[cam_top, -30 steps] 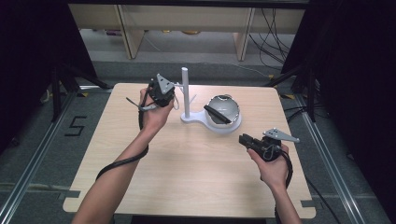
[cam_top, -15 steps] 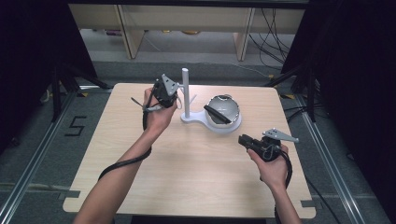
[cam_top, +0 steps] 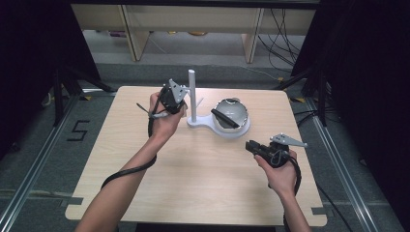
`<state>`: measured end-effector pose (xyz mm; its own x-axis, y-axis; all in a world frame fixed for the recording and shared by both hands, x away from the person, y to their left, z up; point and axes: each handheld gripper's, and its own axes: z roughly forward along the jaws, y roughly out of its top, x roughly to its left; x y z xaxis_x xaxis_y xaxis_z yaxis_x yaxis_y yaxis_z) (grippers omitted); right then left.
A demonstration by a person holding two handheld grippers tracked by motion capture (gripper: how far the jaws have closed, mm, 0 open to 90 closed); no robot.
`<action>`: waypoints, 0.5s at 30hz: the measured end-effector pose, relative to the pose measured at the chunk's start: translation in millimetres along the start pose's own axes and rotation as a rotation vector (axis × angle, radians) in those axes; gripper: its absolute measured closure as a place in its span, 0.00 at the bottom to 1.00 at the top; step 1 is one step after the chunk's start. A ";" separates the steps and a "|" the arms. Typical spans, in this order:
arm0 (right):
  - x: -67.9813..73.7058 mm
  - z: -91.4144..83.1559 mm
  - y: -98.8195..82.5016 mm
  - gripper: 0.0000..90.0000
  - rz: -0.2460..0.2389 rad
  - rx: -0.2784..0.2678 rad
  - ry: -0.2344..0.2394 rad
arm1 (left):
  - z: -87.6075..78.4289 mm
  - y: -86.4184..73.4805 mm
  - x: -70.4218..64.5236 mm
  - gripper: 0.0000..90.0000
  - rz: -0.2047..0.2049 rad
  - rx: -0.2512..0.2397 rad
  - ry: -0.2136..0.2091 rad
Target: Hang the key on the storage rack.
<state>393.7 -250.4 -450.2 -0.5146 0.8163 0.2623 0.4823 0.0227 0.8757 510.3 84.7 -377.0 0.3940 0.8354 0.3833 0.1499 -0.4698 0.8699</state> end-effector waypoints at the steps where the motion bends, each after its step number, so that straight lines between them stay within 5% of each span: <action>1: 0.0 0.2 -0.1 0.84 0.001 0.001 0.001 | -0.2 0.1 -2.0 0.88 -0.005 0.003 -0.006; 2: 3.4 -0.7 -0.3 0.84 0.050 0.016 0.012 | -0.2 -0.3 -3.6 0.88 -0.001 -0.001 -0.012; 4: 3.1 -0.5 -0.4 0.84 0.046 0.014 0.009 | -0.5 -1.5 -7.2 0.88 -0.001 -0.004 -0.017; 5: 0.1 -0.9 0.0 0.84 0.005 0.010 0.002 | -0.8 -1.9 -8.4 0.88 -0.003 -0.008 -0.023; 15: -0.5 -0.8 -0.5 0.83 0.014 0.008 0.011 | -7.4 -9.1 -6.1 0.76 -0.070 -0.007 -0.039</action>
<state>393.2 -251.3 -450.4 -0.5158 0.8100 0.2790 0.4949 0.0159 0.8688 499.9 86.0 -385.0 0.4178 0.8543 0.3091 0.1721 -0.4085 0.8964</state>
